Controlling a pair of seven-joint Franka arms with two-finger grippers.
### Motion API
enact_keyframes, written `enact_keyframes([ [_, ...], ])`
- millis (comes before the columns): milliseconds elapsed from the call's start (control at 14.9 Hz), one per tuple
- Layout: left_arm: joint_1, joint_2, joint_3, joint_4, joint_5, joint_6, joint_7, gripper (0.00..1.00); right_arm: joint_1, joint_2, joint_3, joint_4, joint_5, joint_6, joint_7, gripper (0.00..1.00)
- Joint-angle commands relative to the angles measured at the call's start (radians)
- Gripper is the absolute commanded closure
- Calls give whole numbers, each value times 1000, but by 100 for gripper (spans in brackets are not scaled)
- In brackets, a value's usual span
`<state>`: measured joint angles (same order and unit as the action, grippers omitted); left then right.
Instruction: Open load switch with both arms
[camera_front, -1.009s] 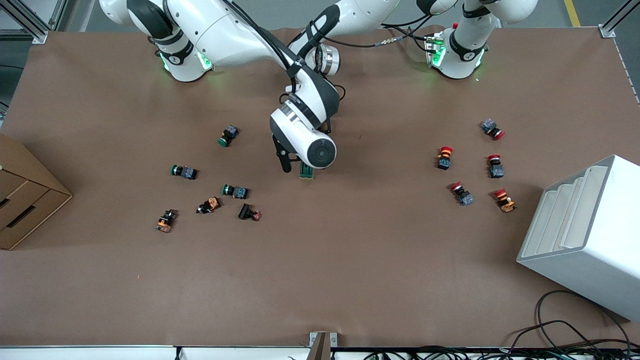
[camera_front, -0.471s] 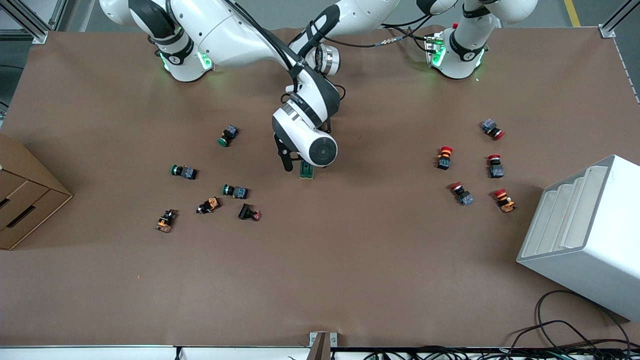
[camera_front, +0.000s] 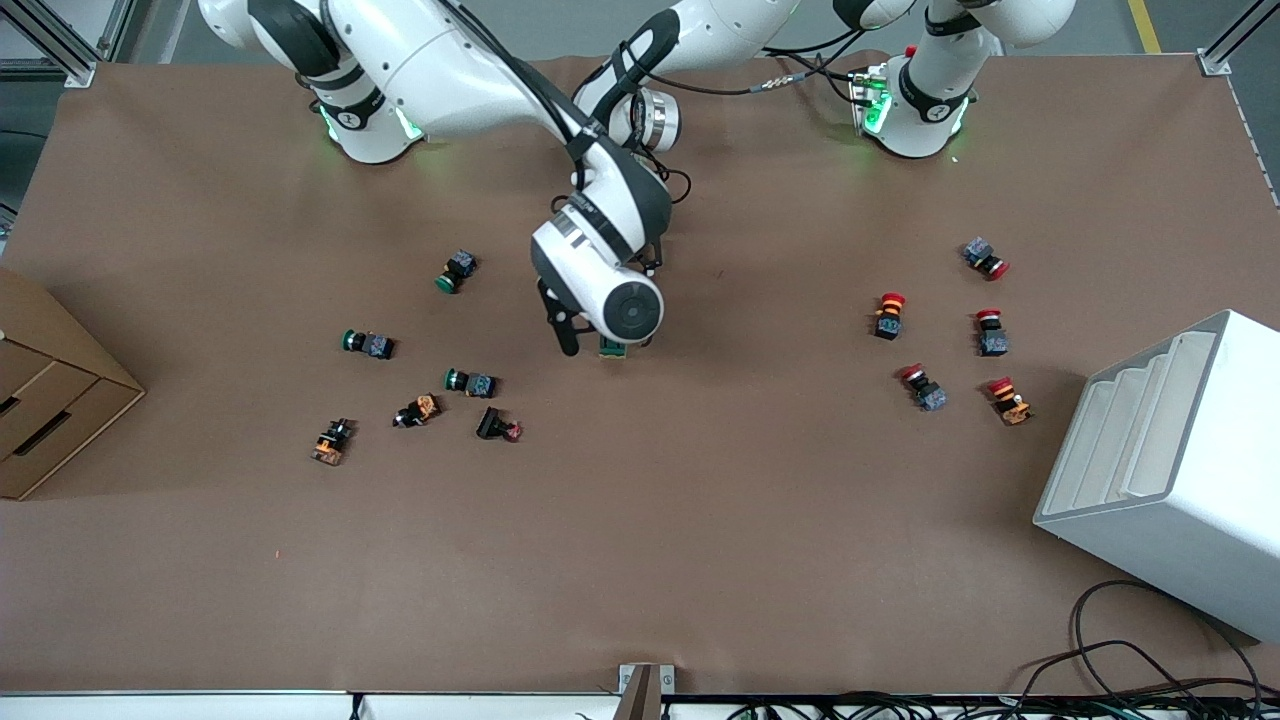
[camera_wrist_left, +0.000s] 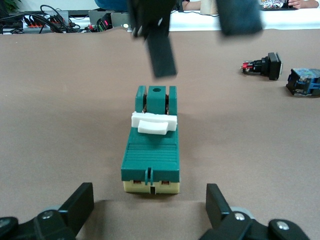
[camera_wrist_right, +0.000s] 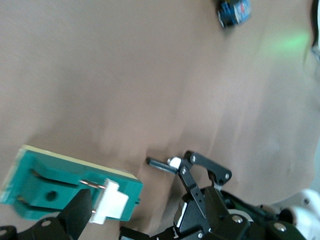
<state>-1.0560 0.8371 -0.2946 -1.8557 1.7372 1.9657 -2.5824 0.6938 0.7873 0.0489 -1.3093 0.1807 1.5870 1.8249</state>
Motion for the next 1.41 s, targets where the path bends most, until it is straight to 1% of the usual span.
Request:
enact_keyframes([
  [0, 7, 30, -8, -16, -36, 44, 13, 1, -103, -87, 12, -8, -35, -47, -209, 0],
  [202, 8, -30, -9, -16, -131, 45, 63, 1, -170, -143, 11, -28, -107, -48, -444, 0],
  [336, 16, -76, -9, -11, -200, 53, 128, 1, -217, -187, 11, -60, -132, -48, -568, 0],
  [538, 63, -154, -9, -7, -286, 67, 227, 1, -319, -270, 12, -108, -194, -68, -796, 0],
  [605, 82, -183, -9, -3, -312, 76, 254, 1, -356, -299, 11, -125, -196, -70, -882, 0],
  [740, 119, -220, -9, 32, -379, 85, 335, 1, -436, -345, 11, -142, -198, -68, -1059, 0],
  [942, 229, -350, -6, 78, -647, 85, 682, 1, -562, -379, 6, -137, -199, -67, -1365, 0],
  [1009, 270, -377, -6, 119, -726, 84, 782, 0, -577, -393, -18, -136, -199, -68, -1428, 0],
  [1143, 347, -409, -6, 202, -847, 75, 916, 0, -563, -414, -105, -130, -198, -68, -1571, 0],
  [1211, 387, -429, -6, 231, -907, 71, 973, 0, -563, -427, -133, -123, -198, -67, -1642, 0],
  [1345, 489, -484, -6, 269, -1014, 62, 1089, 0, -588, -434, -156, -102, -199, -67, -1766, 0],
])
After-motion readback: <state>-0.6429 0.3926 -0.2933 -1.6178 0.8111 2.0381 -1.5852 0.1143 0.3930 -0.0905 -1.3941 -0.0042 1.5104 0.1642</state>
